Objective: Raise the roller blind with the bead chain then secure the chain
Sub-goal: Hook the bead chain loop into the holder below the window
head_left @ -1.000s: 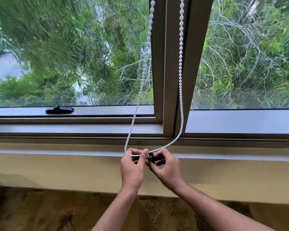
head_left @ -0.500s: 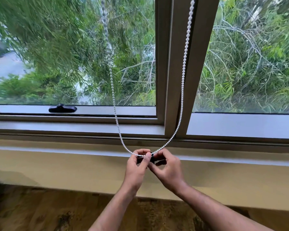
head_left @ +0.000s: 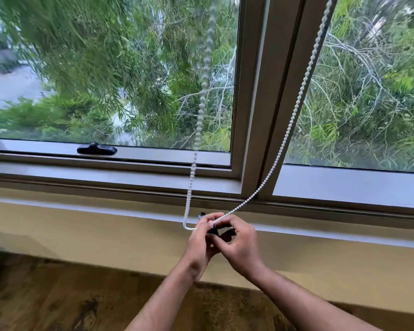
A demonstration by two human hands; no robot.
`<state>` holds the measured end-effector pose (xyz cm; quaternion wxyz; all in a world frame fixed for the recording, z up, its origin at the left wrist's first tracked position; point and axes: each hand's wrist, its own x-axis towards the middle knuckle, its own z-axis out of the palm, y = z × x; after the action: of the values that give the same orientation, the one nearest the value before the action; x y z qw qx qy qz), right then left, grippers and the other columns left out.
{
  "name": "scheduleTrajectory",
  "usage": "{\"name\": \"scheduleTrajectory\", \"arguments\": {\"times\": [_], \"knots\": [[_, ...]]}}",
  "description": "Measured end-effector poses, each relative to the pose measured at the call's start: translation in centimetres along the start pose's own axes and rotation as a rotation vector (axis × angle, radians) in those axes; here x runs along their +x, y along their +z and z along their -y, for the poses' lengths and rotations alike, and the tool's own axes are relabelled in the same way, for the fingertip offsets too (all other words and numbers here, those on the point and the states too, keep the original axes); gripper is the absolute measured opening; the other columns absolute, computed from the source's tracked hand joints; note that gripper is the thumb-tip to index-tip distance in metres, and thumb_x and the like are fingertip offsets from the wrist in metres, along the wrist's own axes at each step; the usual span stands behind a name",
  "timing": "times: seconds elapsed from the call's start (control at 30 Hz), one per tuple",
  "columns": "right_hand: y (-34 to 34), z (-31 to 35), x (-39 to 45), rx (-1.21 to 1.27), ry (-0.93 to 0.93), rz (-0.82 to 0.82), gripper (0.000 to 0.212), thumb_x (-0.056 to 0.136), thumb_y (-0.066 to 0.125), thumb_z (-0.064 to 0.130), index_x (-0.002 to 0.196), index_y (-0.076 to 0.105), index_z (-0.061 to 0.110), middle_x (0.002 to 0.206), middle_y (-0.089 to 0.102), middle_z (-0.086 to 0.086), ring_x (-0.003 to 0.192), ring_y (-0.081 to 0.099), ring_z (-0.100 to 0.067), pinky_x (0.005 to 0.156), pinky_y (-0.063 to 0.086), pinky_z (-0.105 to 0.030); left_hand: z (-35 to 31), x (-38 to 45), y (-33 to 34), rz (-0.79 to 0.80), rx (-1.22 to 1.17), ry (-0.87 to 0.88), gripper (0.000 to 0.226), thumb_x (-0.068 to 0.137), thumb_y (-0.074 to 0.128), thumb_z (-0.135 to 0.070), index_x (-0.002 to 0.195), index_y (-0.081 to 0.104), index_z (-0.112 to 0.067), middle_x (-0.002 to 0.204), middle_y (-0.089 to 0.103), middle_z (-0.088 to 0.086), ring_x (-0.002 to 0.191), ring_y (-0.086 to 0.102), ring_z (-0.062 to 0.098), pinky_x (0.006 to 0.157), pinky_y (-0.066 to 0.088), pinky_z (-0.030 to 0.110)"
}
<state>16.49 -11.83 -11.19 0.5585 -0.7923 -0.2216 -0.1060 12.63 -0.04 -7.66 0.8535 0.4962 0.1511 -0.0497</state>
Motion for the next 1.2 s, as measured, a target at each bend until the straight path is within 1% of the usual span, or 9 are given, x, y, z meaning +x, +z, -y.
{"name": "scheduleTrajectory", "arguments": {"times": [0.17, 0.3, 0.37, 0.47, 0.57, 0.67, 0.8, 0.97, 1.2], "knots": [[0.8, 0.2, 0.2, 0.001, -0.05, -0.001, 0.028, 0.071, 0.085, 0.017, 0.093, 0.071, 0.028, 0.095, 0.072, 0.015, 0.091, 0.069, -0.008, 0.073, 0.052, -0.023, -0.2, 0.1, -0.2, -0.004, -0.06, 0.03, 0.037, 0.103, 0.033, -0.013, 0.11, 0.069, -0.011, 0.103, 0.07, 0.012, 0.095, 0.068, 0.023, 0.083, 0.054, 0.039], [1.3, 0.1, 0.5, 0.011, -0.065, 0.021, 0.027, 0.076, 0.081, 0.019, 0.097, 0.069, 0.031, 0.099, 0.069, 0.016, 0.096, 0.068, -0.011, 0.071, 0.055, -0.028, -0.5, 0.3, -1.0, -0.041, -0.009, 0.049, 0.037, 0.104, 0.032, -0.014, 0.122, 0.063, -0.005, 0.11, 0.069, 0.014, 0.1, 0.064, 0.026, 0.088, 0.051, 0.044], [1.5, 0.0, 0.7, 0.033, -0.069, 0.031, 0.03, 0.078, 0.074, 0.014, 0.099, 0.069, 0.034, 0.103, 0.069, 0.015, 0.1, 0.068, -0.015, 0.073, 0.056, -0.028, -0.7, 0.5, -1.6, -0.076, 0.029, 0.052, 0.037, 0.104, 0.031, -0.016, 0.118, 0.063, -0.004, 0.109, 0.07, 0.014, 0.083, 0.063, 0.023, 0.077, 0.05, 0.04], [1.8, -0.6, 1.3, 0.039, -0.024, -0.021, 0.035, 0.079, 0.065, 0.008, 0.094, 0.066, 0.04, 0.099, 0.068, 0.016, 0.097, 0.068, -0.014, 0.077, 0.054, -0.025, -0.9, 0.8, -2.9, -0.194, 0.091, 0.05, 0.032, 0.103, 0.033, -0.02, 0.097, 0.063, -0.009, 0.095, 0.062, 0.009, 0.057, 0.04, 0.013, 0.057, 0.037, 0.029], [2.7, -1.7, 2.5, -0.037, 0.11, -0.052, 0.036, 0.084, 0.063, 0.004, 0.087, 0.066, 0.04, 0.092, 0.068, 0.019, 0.092, 0.066, -0.004, 0.076, 0.051, -0.019, -1.1, 1.3, -4.0, -0.266, 0.091, 0.04, 0.032, 0.102, 0.036, -0.021, 0.086, 0.062, -0.012, 0.078, 0.05, 0.003, 0.052, 0.032, 0.011, 0.051, 0.027, 0.026], [3.6, -2.4, 4.0, -0.147, 0.187, 0.049, 0.026, 0.089, 0.065, 0.007, 0.09, 0.07, 0.033, 0.094, 0.067, 0.018, 0.091, 0.064, 0.004, 0.074, 0.046, -0.01, -1.2, 1.6, -4.5, -0.274, 0.09, 0.044, 0.033, 0.101, 0.037, -0.021, 0.083, 0.063, -0.013, 0.073, 0.049, 0.0, 0.051, 0.03, 0.011, 0.051, 0.024, 0.026], [4.5, -2.9, 5.7, -0.337, 0.102, 0.245, 0.022, 0.092, 0.062, 0.015, 0.107, 0.073, 0.027, 0.113, 0.07, 0.012, 0.107, 0.063, -0.01, 0.092, 0.051, -0.027, -1.3, 2.1, -4.9, -0.271, 0.12, 0.061, 0.03, 0.1, 0.038, -0.021, 0.087, 0.063, -0.013, 0.074, 0.051, 0.0, 0.051, 0.032, 0.01, 0.05, 0.026, 0.026], [5.7, -3.6, 5.7, -0.624, -0.052, 0.429, 0.034, 0.096, 0.056, 0.019, 0.122, 0.072, 0.034, 0.128, 0.067, 0.016, 0.116, 0.059, -0.015, 0.085, 0.053, -0.031, -1.6, 2.7, -5.2, -0.272, 0.143, 0.092, 0.03, 0.106, 0.036, -0.024, 0.096, 0.061, -0.009, 0.076, 0.058, 0.0, 0.051, 0.038, 0.012, 0.05, 0.029, 0.027], [5.2, -4.7, 5.5, -0.696, -0.023, 0.344, 0.023, 0.097, 0.061, 0.021, 0.111, 0.076, 0.03, 0.118, 0.066, 0.01, 0.105, 0.063, -0.02, 0.076, 0.052, -0.032, -2.4, 3.1, -5.0, -0.246, 0.207, 0.118, 0.03, 0.107, 0.038, -0.023, 0.097, 0.064, -0.012, 0.08, 0.052, 0.003, 0.054, 0.039, 0.011, 0.051, 0.028, 0.025]]}}
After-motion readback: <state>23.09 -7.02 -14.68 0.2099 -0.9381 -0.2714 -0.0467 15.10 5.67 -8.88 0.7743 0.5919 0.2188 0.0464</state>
